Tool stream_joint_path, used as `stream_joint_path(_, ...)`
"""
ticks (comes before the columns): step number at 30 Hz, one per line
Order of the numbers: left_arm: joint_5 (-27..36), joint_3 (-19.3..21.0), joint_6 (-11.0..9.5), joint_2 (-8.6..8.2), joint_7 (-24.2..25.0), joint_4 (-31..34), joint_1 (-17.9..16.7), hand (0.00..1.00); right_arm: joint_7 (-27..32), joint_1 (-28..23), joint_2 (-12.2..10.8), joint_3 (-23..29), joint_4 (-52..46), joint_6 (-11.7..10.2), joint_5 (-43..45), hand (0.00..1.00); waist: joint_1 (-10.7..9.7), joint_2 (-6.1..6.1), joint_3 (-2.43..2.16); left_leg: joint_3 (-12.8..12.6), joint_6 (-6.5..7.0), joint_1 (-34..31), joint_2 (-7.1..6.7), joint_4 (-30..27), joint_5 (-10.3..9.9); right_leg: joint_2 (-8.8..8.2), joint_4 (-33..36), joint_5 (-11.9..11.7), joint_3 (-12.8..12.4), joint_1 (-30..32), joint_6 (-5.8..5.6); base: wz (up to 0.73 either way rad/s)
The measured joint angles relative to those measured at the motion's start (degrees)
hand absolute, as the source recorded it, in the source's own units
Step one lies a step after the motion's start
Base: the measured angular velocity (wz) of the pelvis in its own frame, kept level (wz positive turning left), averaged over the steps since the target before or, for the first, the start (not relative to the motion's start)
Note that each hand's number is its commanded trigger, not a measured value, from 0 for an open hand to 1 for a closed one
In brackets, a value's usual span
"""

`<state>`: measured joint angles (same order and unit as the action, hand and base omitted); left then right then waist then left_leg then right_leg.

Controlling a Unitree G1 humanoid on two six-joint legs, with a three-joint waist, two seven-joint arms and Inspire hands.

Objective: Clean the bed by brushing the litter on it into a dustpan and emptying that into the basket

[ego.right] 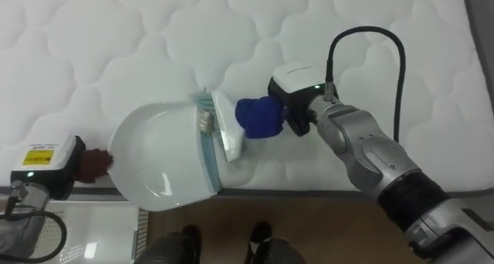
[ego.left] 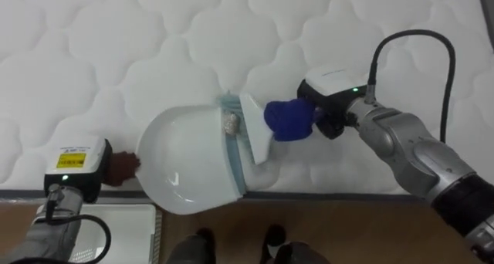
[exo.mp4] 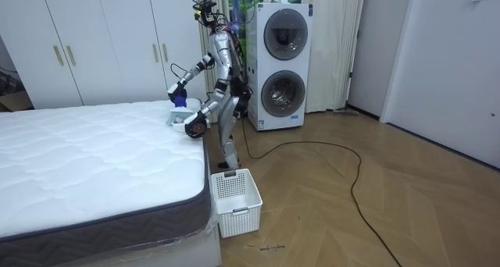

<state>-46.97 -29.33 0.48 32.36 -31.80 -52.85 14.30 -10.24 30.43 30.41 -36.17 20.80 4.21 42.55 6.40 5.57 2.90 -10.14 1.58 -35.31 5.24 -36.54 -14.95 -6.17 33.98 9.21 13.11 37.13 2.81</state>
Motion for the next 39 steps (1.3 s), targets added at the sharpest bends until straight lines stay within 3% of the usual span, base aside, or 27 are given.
stream_joint_path(15, 0.0, 0.0, -0.5, -1.28, 0.1, 0.0, -0.6, 1.00, -1.2, -0.2, 0.1, 0.9, 0.0, -3.0, 0.0, 1.00, 0.0, -0.88, 0.03, 1.0, -0.07, -1.2, -0.76, -0.7, -0.1, -1.22, 1.9, 1.3, 1.1, 0.9, 0.03, 0.05)
stream_joint_path(21, 0.1, 0.0, -0.3, -2.07, -0.1, -0.1, -0.7, 1.00, -1.2, -0.3, 0.4, 0.9, 0.0, -3.1, -0.3, 1.00, 0.0, -1.49, 0.01, 1.1, -0.06, -1.0, -0.99, -0.4, -0.1, -1.65, 2.0, 1.5, 1.2, 0.9, 0.01, 0.01)
stream_joint_path(30, 0.1, 0.0, -0.6, -2.26, -0.3, -0.3, -0.9, 1.00, -1.0, -0.4, 0.3, 0.9, 0.5, -3.2, -9.7, 1.00, 0.0, -1.47, 0.01, 1.2, -0.06, -0.6, -1.08, -0.2, -0.1, -1.82, 2.7, 1.9, 1.1, 0.8, -0.03, 0.00)
stream_joint_path(34, 0.1, 0.0, -0.8, -2.45, -0.8, -0.3, -1.0, 1.00, -0.7, -0.4, 0.1, 0.9, 0.5, -6.1, -13.4, 1.00, -1.2, -1.44, 0.03, 1.3, -0.06, -0.6, -1.99, -0.2, -0.1, -2.79, 3.7, 2.7, 1.2, 0.9, -0.17, 0.12)
stream_joint_path(39, 0.2, 0.0, -1.1, -2.48, -0.8, -0.3, -1.1, 1.00, 0.5, -1.3, 0.2, 1.7, 0.7, -7.3, -13.5, 1.00, -1.6, -1.40, 0.04, 1.4, 0.00, -0.5, -2.00, -0.2, -0.1, -2.80, 3.5, 2.7, 1.3, 0.6, -0.22, 0.02)
